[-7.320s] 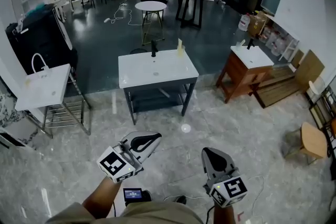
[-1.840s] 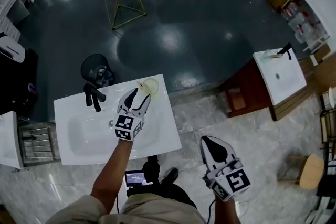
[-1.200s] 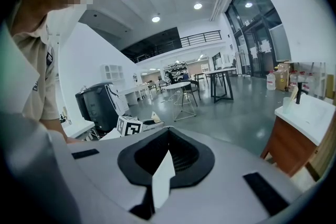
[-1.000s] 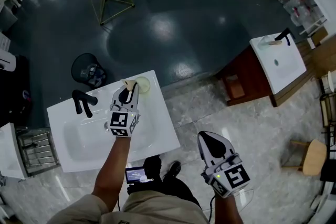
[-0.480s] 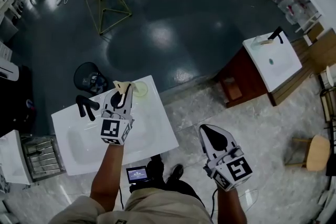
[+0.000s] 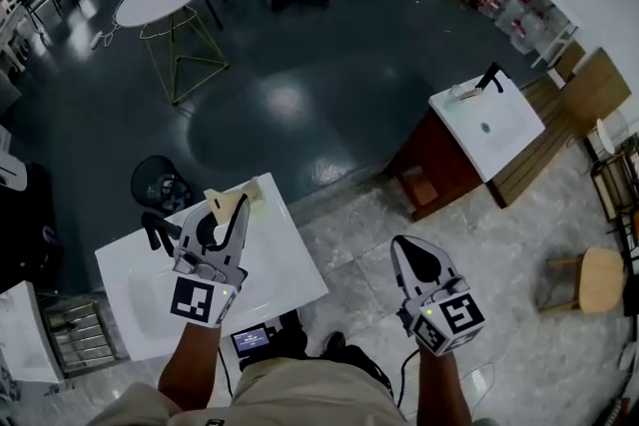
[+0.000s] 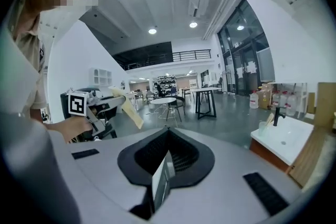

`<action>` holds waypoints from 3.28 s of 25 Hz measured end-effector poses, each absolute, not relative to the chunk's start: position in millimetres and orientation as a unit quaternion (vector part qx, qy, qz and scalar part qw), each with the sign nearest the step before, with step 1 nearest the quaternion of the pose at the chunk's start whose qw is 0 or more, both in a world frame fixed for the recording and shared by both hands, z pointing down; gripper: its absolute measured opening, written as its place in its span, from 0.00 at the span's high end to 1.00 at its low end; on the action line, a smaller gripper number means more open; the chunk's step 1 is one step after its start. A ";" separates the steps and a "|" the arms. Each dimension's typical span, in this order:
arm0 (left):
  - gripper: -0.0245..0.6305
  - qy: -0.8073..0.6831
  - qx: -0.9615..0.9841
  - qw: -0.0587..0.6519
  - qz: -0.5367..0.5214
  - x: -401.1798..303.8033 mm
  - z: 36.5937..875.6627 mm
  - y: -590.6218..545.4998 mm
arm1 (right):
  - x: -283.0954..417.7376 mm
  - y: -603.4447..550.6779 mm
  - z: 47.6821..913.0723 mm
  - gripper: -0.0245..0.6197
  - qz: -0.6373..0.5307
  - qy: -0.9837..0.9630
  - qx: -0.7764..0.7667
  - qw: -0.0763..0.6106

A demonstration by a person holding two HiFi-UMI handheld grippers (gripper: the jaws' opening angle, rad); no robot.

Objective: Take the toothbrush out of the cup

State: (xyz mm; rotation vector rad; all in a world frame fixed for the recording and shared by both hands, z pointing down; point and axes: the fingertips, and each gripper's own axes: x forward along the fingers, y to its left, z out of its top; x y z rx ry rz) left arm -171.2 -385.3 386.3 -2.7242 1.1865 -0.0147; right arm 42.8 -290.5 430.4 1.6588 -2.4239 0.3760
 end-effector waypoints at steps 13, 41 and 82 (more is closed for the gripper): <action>0.92 0.377 -0.922 0.089 0.015 -125.7 350.0 -345.4 | 122.7 -250.7 413.8 0.96 0.113 -0.787 0.600 0.095; 0.92 0.405 -0.907 0.107 -0.050 261.6 337.6 -302.0 | 511.1 -237.4 400.1 0.96 0.092 -0.821 0.561 0.041; 0.92 0.373 -0.918 -0.004 -0.132 328.0 518.3 -555.8 | 647.0 -680.7 640.0 0.73 0.116 -0.753 0.641 0.092</action>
